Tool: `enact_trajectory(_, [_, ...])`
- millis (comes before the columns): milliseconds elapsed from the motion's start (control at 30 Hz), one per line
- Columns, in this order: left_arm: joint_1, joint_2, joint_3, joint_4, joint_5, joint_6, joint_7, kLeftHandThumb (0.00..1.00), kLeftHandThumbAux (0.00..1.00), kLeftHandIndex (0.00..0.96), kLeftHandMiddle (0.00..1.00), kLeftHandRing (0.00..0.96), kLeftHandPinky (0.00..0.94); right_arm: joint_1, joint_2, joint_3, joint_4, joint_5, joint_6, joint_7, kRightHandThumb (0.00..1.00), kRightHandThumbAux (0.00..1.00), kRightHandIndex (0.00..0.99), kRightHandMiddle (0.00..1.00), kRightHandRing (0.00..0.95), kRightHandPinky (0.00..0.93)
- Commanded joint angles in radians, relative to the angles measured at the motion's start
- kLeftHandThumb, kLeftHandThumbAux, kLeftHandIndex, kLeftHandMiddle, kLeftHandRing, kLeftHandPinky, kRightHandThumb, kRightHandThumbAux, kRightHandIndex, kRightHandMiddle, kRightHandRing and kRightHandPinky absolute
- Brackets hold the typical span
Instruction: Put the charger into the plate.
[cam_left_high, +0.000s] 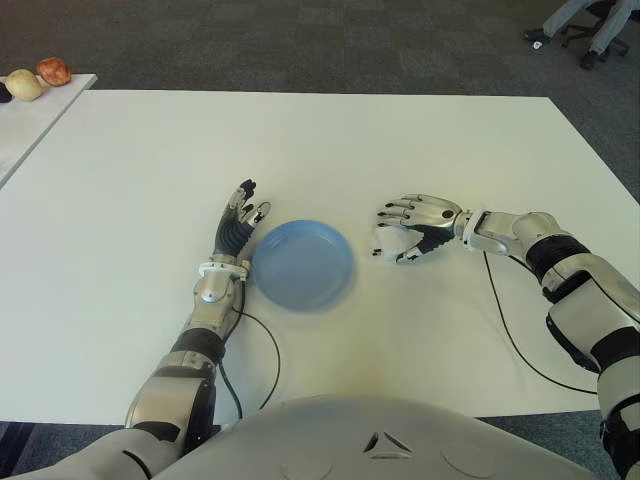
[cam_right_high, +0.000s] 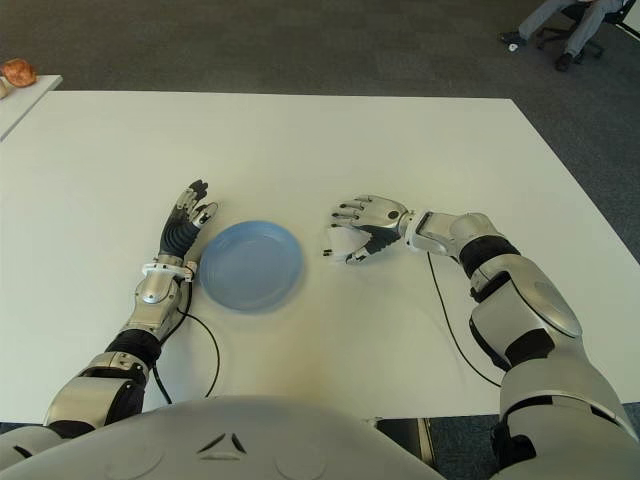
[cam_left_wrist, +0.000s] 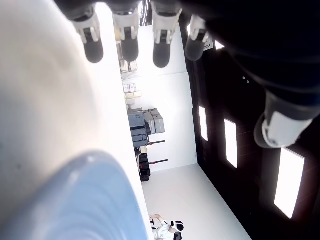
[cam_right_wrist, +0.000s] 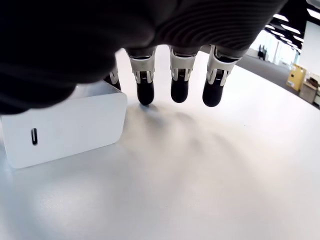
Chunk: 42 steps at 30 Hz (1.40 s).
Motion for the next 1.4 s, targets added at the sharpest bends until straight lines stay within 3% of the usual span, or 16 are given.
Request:
enact_trajectory(33, [0.099, -0.014, -0.005, 0.063, 0.012, 0.022, -0.008, 0.0, 0.455, 0.077, 0.098, 0.074, 0.072, 0.05, 0.022, 0.026, -0.019, -0.033, 0.071, -0.046, 0.497, 0.149, 0.0, 0.0, 0.0, 0.0])
enact_trajectory(333, [0.101, -0.015, -0.007, 0.056, 0.012, 0.037, -0.009, 0.0, 0.461, 0.071, 0.099, 0.074, 0.064, 0.095, 0.001, 0.018, -0.111, -0.028, 0.131, -0.047, 0.592, 0.289, 0.012, 0.01, 0.013, 0.047])
enact_trajectory(633, [0.104, -0.016, -0.006, 0.048, 0.004, 0.05, -0.023, 0.0, 0.465, 0.06, 0.092, 0.067, 0.049, 0.139, -0.004, 0.005, -0.159, -0.04, 0.224, -0.13, 0.623, 0.372, 0.075, 0.052, 0.079, 0.151])
enact_trajectory(900, [0.104, -0.019, -0.006, 0.044, 0.003, 0.06, -0.024, 0.0, 0.47, 0.056, 0.089, 0.067, 0.057, 0.163, -0.001, 0.002, -0.163, -0.041, 0.276, -0.206, 0.636, 0.415, 0.095, 0.072, 0.118, 0.203])
enact_trajectory(1400, [0.106, -0.015, -0.008, 0.041, 0.004, 0.067, -0.029, 0.0, 0.462, 0.06, 0.101, 0.084, 0.084, 0.203, 0.026, -0.047, -0.137, 0.027, 0.28, -0.251, 0.623, 0.436, 0.123, 0.174, 0.222, 0.302])
